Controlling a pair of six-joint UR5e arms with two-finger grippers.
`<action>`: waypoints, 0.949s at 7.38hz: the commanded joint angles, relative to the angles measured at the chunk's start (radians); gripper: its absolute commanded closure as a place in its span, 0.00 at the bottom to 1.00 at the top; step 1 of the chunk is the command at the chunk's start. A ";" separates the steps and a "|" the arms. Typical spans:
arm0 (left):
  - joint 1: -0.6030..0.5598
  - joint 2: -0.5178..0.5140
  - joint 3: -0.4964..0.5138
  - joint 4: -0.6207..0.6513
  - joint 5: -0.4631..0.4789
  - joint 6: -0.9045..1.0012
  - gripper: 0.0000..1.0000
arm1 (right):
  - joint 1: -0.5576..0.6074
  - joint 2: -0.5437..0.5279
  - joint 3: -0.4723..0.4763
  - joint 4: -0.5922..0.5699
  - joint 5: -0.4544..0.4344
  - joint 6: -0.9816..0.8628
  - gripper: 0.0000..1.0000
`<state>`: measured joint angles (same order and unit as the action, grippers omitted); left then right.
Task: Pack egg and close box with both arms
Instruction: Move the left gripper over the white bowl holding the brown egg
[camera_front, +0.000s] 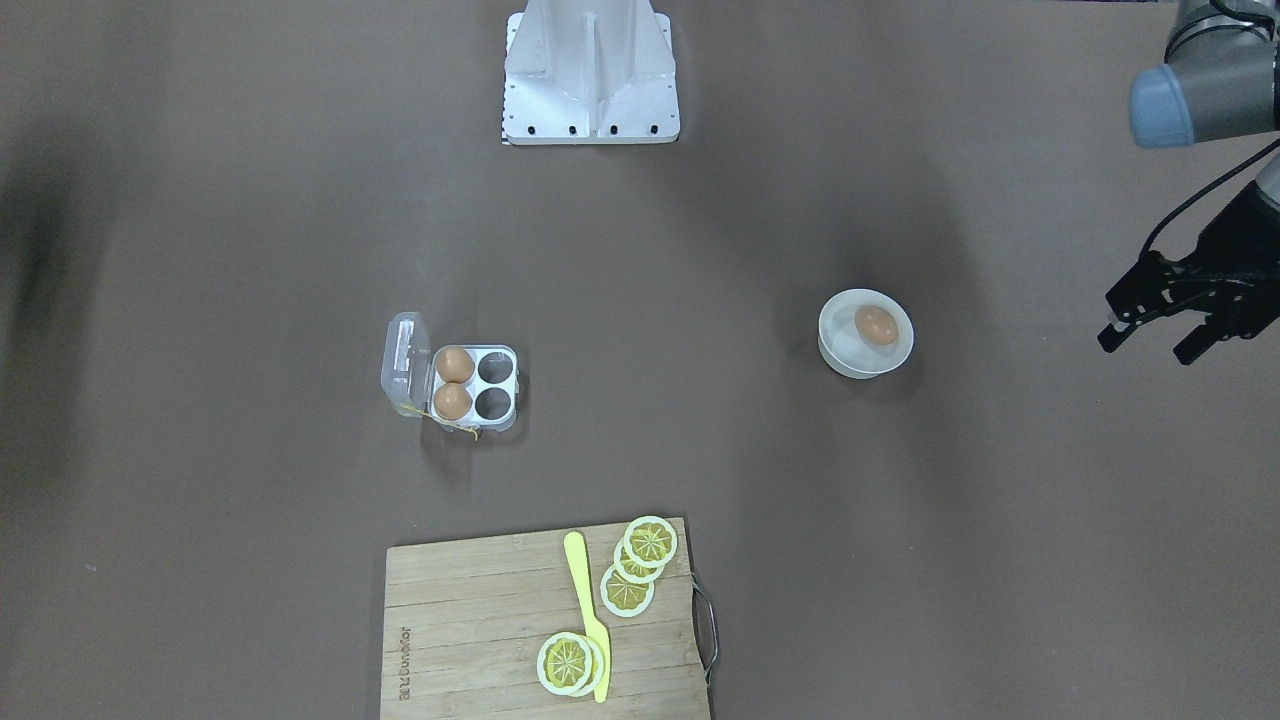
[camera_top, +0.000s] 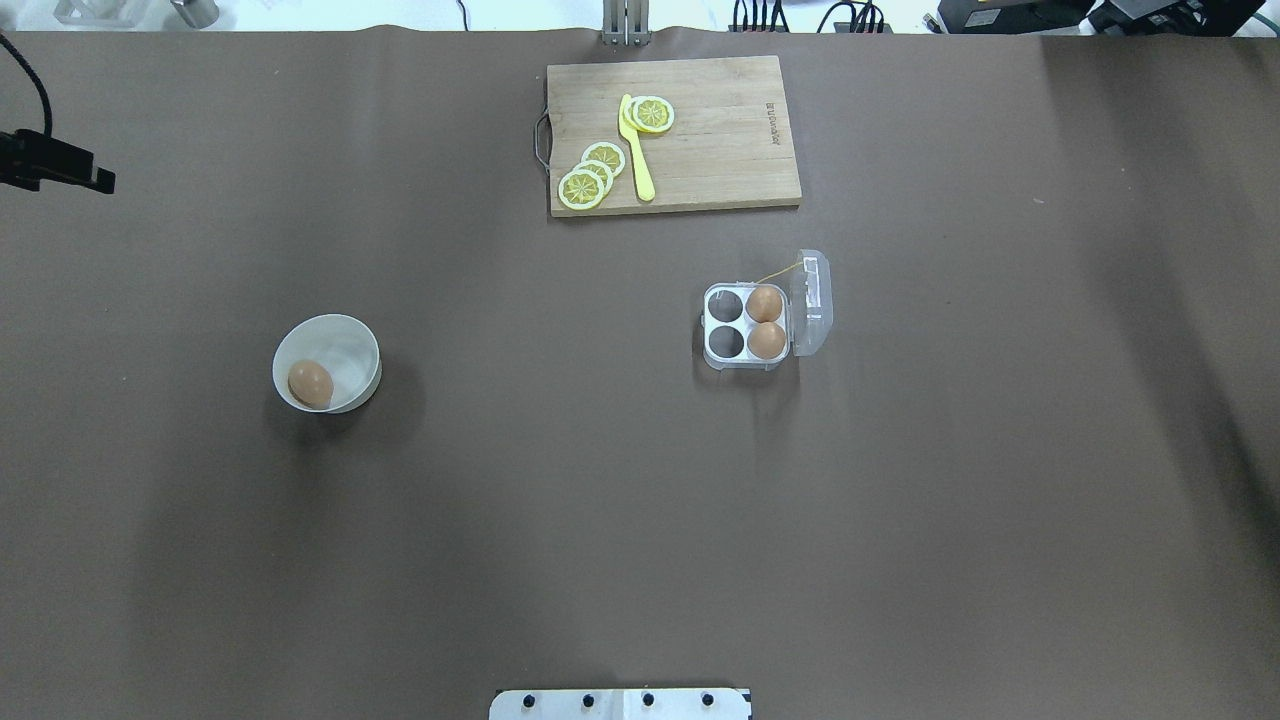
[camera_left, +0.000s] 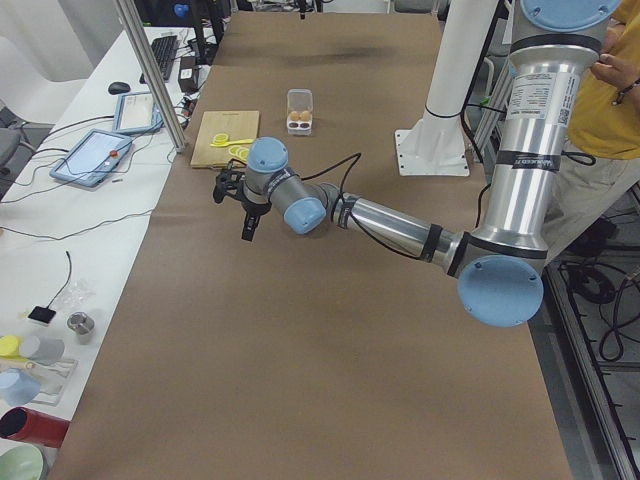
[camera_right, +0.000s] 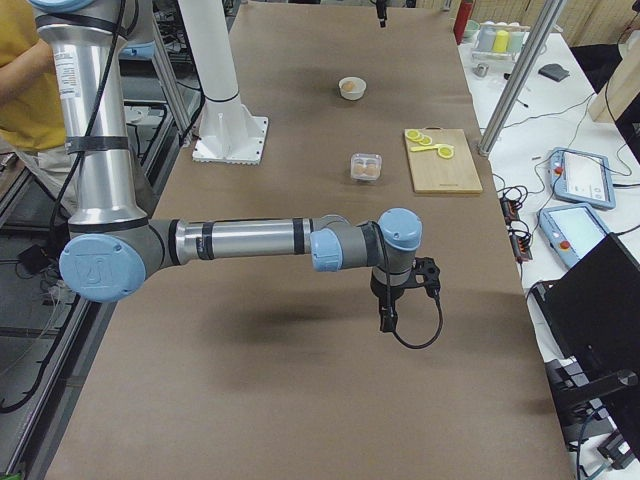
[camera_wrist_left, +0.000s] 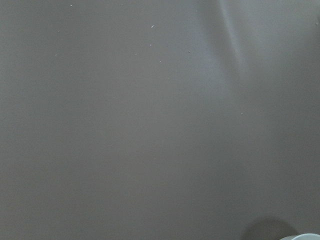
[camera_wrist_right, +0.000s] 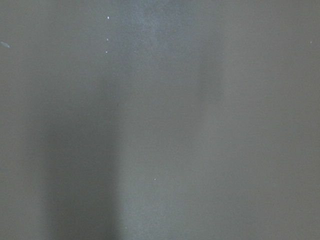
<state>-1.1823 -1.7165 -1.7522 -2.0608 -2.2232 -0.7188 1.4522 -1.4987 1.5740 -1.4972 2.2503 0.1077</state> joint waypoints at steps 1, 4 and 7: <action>0.085 -0.015 -0.015 0.058 0.045 -0.048 0.03 | -0.001 0.000 0.001 0.000 0.000 0.003 0.00; 0.139 -0.037 -0.151 0.311 0.045 -0.047 0.03 | -0.001 0.000 -0.002 0.000 0.000 0.001 0.00; 0.194 -0.147 -0.156 0.490 0.048 -0.048 0.03 | -0.003 0.000 -0.003 0.000 -0.001 0.003 0.00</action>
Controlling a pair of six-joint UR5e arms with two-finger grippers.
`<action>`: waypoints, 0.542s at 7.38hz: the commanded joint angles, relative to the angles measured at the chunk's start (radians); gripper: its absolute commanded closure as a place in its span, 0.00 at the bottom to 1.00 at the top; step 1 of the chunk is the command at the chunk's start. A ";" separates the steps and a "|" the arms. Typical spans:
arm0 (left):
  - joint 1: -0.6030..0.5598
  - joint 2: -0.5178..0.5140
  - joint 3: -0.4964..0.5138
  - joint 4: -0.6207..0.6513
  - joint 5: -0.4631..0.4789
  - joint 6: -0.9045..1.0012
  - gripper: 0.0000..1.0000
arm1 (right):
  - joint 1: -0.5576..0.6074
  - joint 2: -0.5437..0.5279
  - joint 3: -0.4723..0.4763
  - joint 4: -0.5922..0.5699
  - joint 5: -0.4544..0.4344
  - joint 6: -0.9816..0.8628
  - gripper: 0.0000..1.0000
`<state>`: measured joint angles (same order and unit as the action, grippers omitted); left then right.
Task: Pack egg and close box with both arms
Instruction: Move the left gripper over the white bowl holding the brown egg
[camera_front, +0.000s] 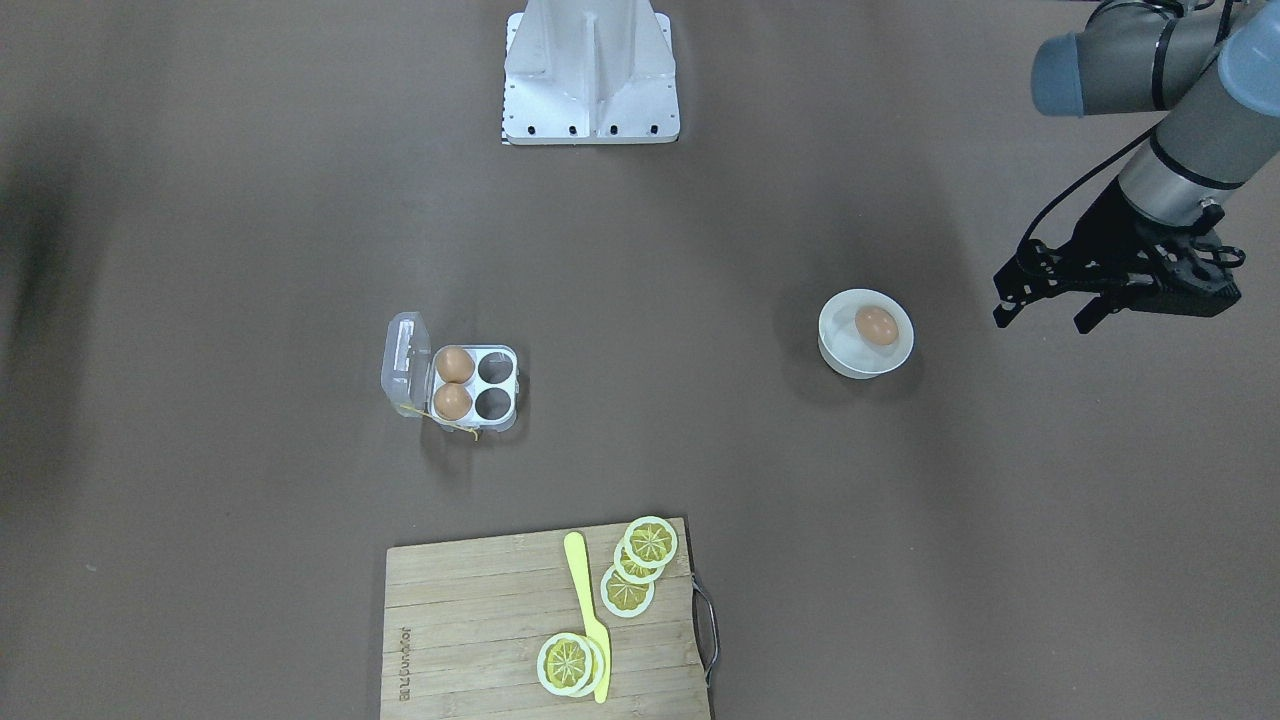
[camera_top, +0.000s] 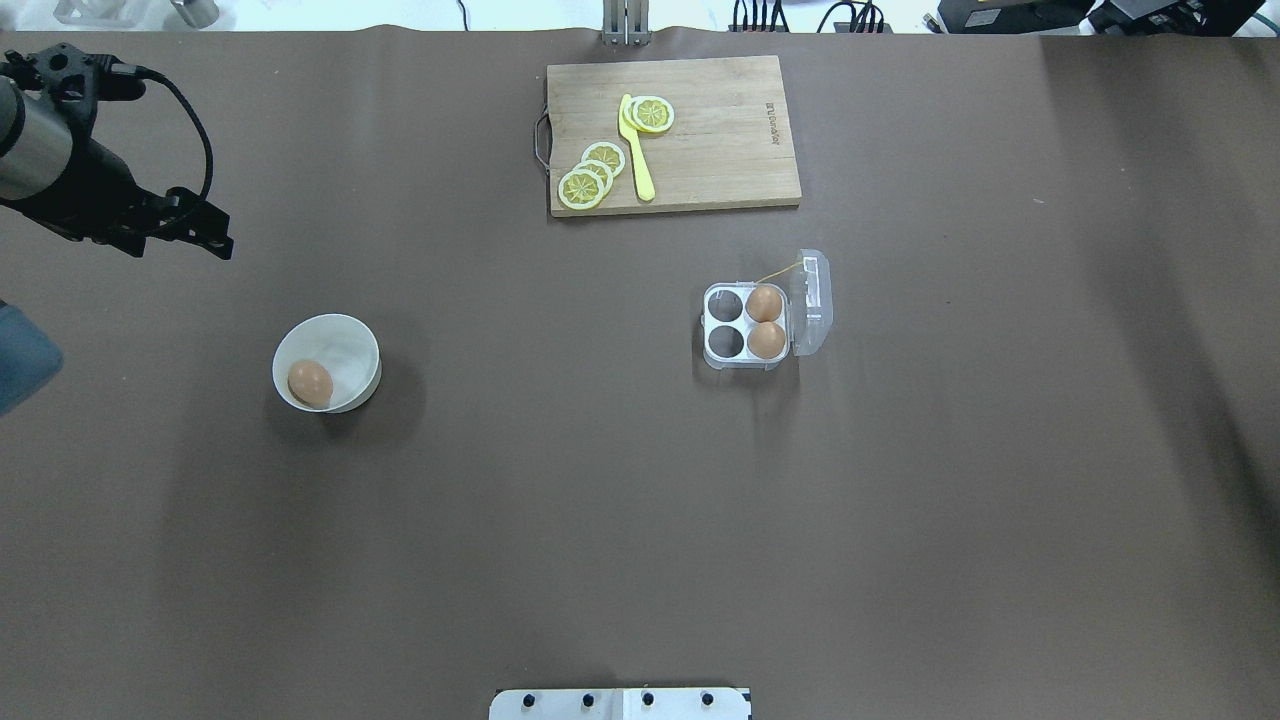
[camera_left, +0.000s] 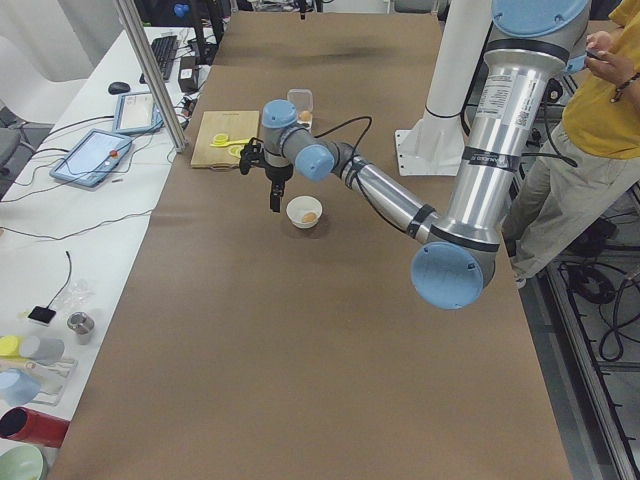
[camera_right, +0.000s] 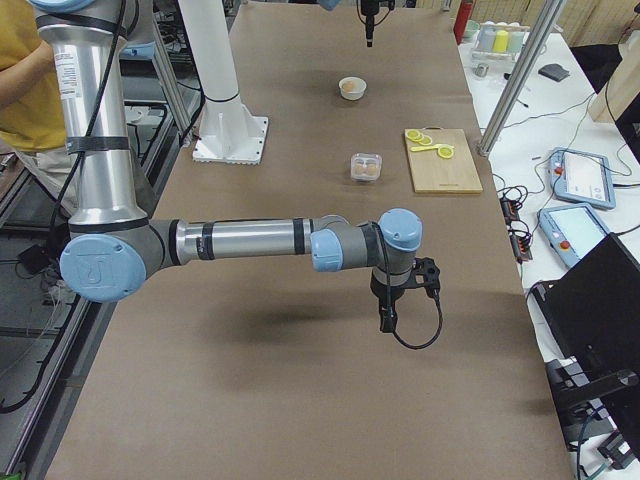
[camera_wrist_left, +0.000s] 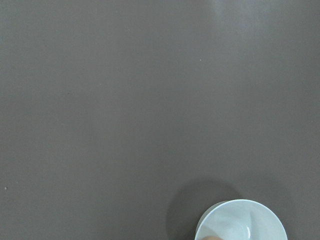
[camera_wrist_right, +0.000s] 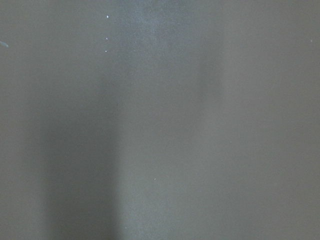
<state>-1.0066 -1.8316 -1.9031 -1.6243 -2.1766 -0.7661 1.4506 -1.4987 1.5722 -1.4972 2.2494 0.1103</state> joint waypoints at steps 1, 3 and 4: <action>0.045 -0.034 0.005 0.053 0.026 -0.007 0.03 | -0.001 0.000 0.000 0.000 0.001 0.003 0.00; 0.089 -0.055 0.021 0.037 0.037 -0.076 0.03 | -0.001 0.000 -0.001 0.000 -0.001 0.000 0.00; 0.112 -0.057 0.048 -0.035 0.037 -0.123 0.03 | -0.003 0.000 -0.001 0.000 0.001 0.002 0.00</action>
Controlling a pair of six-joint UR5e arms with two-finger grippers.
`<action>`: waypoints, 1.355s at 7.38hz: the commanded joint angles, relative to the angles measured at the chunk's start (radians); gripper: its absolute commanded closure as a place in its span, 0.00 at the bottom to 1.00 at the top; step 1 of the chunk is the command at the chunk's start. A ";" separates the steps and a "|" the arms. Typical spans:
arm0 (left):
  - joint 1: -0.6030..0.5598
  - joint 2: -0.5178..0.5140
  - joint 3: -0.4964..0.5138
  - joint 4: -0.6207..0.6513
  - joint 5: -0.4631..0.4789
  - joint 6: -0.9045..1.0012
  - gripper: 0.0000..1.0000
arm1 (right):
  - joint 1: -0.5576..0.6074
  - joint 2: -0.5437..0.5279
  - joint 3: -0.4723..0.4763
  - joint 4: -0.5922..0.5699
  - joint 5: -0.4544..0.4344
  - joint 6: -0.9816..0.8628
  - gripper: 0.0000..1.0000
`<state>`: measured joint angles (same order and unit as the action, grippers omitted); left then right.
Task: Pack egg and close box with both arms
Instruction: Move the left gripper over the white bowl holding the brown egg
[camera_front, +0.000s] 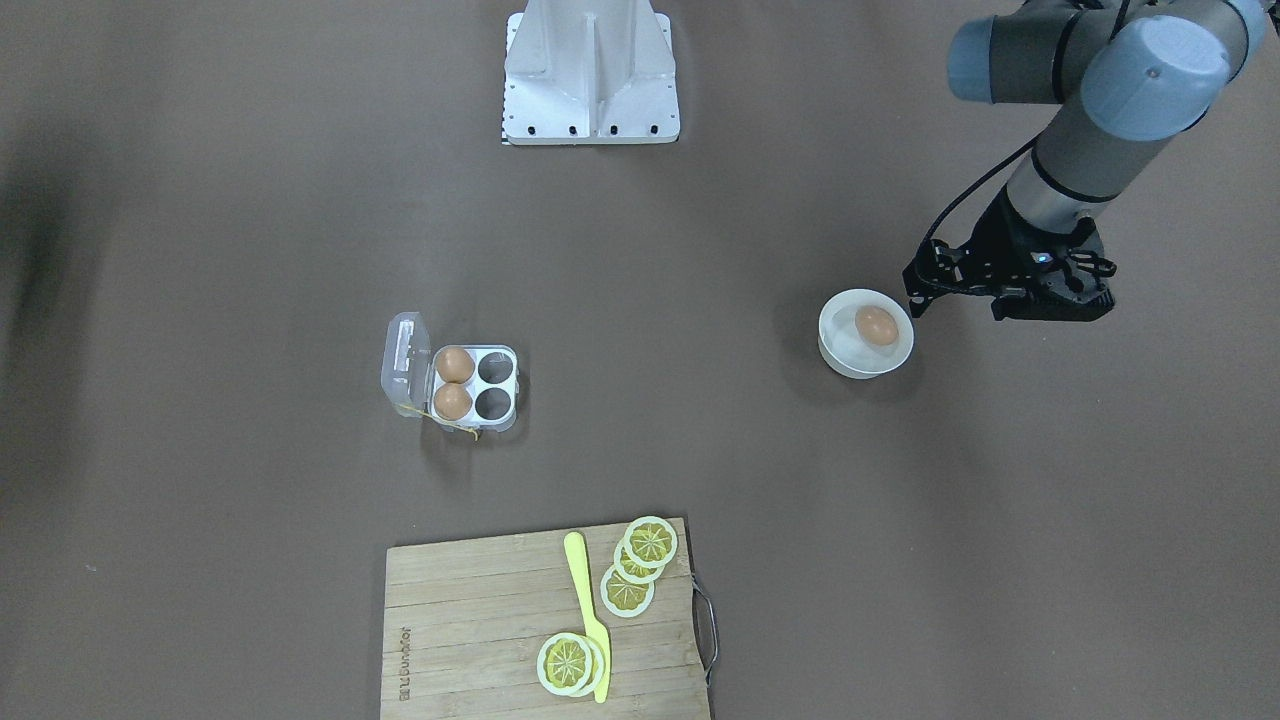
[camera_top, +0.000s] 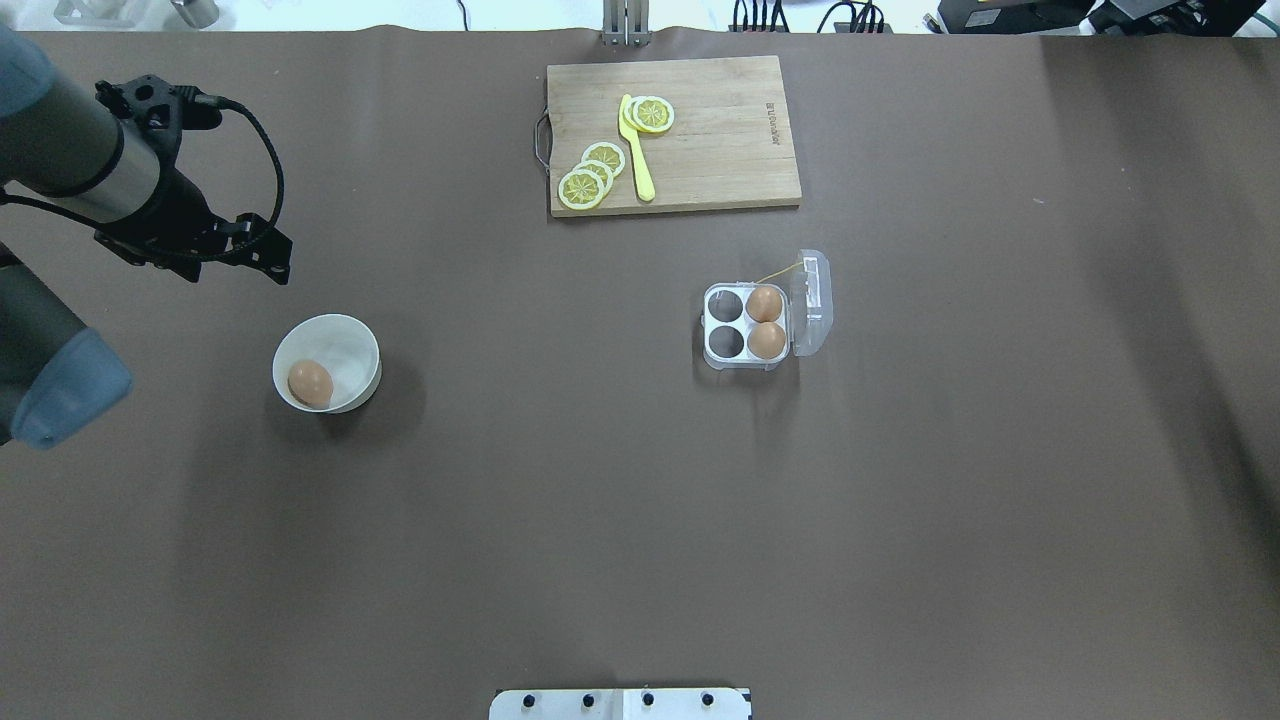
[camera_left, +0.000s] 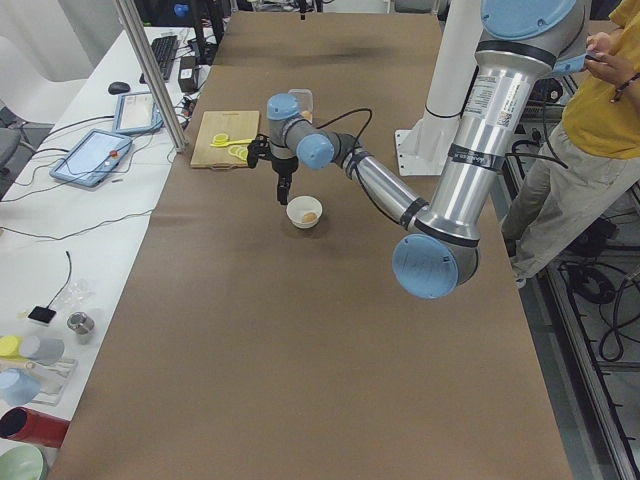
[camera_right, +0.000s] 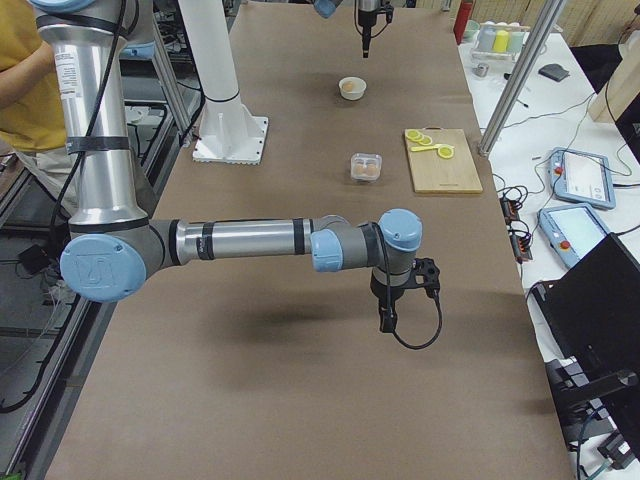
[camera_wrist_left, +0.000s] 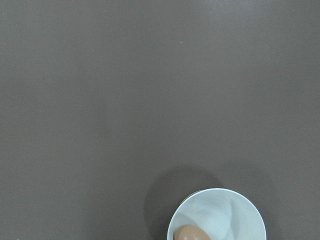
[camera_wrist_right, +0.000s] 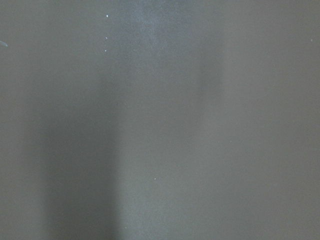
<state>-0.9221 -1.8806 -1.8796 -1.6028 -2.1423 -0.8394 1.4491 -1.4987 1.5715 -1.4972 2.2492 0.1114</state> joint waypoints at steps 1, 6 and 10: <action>0.037 -0.005 0.078 -0.174 0.002 -0.102 0.03 | -0.001 0.000 -0.001 0.000 0.000 -0.001 0.00; 0.095 -0.003 0.152 -0.279 0.070 -0.222 0.03 | -0.003 0.000 -0.001 0.000 0.000 -0.003 0.00; 0.118 0.003 0.139 -0.272 0.076 -0.298 0.03 | -0.004 -0.002 -0.001 0.000 0.000 -0.002 0.00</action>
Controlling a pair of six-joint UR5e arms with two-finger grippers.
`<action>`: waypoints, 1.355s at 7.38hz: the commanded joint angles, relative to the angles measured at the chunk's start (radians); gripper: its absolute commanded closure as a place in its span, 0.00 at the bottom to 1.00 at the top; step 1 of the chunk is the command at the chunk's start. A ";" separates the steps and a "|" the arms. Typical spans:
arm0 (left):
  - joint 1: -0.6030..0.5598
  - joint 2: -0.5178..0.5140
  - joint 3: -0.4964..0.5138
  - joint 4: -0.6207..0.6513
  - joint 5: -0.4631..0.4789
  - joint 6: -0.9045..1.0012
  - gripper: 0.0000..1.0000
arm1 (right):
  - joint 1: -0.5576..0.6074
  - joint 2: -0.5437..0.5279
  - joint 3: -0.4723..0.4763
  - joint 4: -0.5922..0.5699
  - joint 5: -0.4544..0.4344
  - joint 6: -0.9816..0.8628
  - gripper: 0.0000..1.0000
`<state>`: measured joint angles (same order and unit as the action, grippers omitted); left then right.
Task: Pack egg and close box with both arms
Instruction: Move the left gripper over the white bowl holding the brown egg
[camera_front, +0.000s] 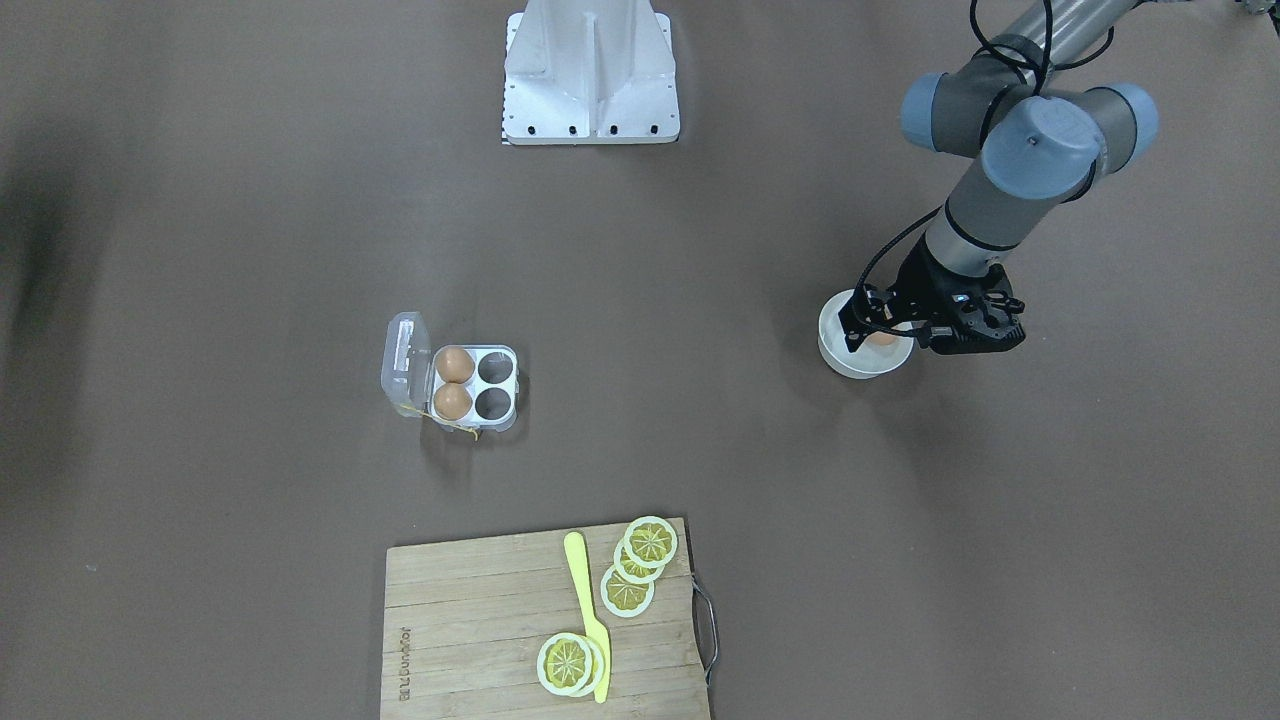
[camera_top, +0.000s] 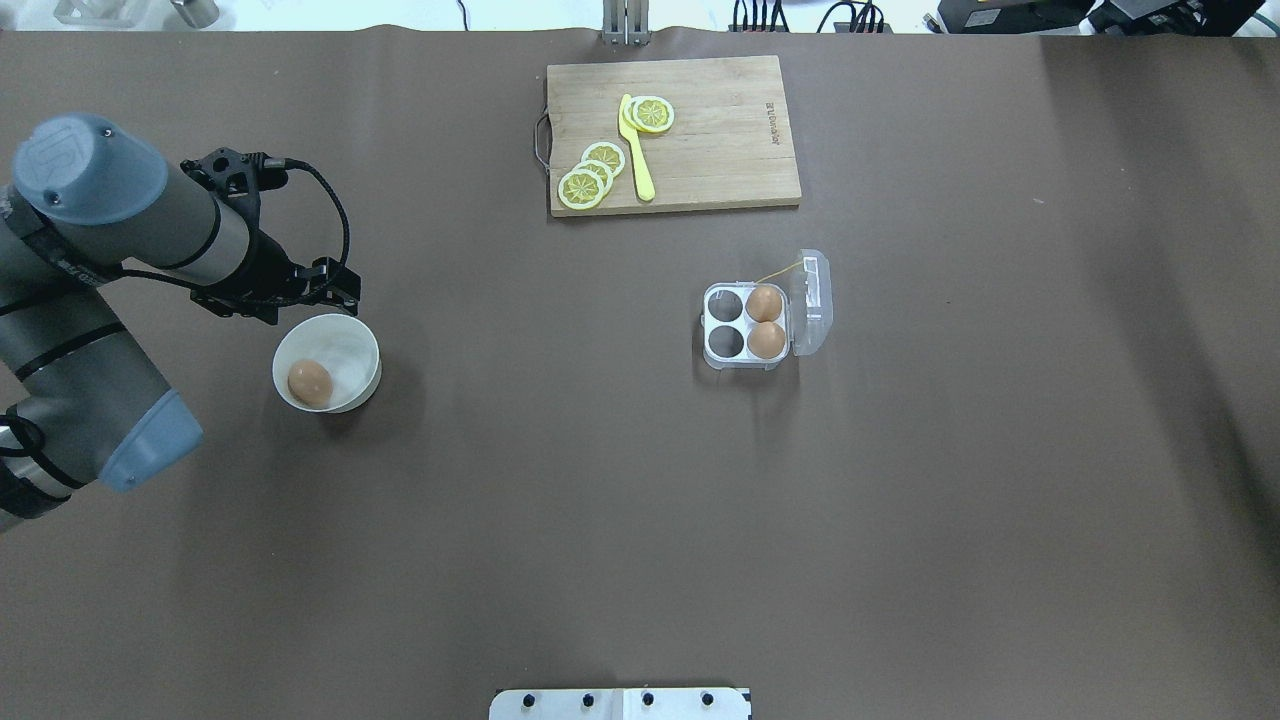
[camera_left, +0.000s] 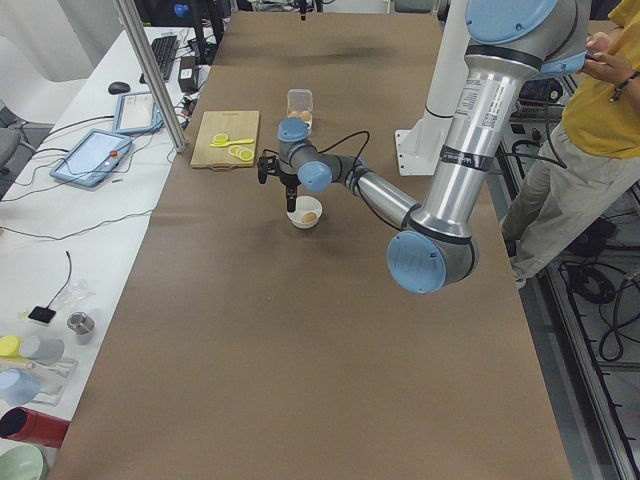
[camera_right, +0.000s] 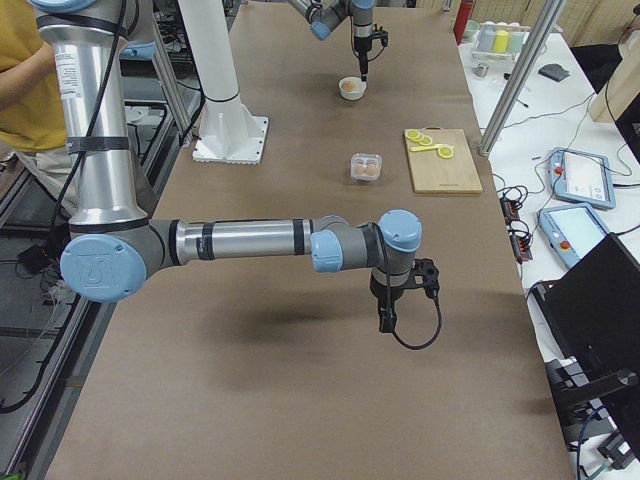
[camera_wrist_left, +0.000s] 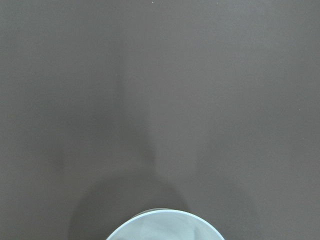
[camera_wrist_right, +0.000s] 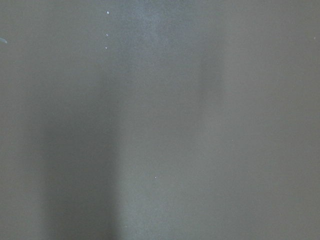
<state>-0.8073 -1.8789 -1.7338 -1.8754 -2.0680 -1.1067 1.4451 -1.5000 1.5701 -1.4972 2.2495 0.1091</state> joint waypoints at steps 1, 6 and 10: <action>0.010 0.004 -0.007 0.004 0.006 -0.042 0.03 | 0.000 0.000 -0.001 0.000 -0.001 -0.002 0.00; 0.060 0.040 -0.009 0.005 0.022 -0.080 0.04 | -0.005 0.000 -0.004 0.000 -0.001 -0.002 0.00; 0.086 0.040 -0.016 0.005 0.045 -0.104 0.04 | -0.006 0.000 -0.007 0.000 -0.001 -0.002 0.00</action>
<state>-0.7265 -1.8393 -1.7512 -1.8699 -2.0315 -1.2072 1.4393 -1.5002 1.5644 -1.4971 2.2488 0.1074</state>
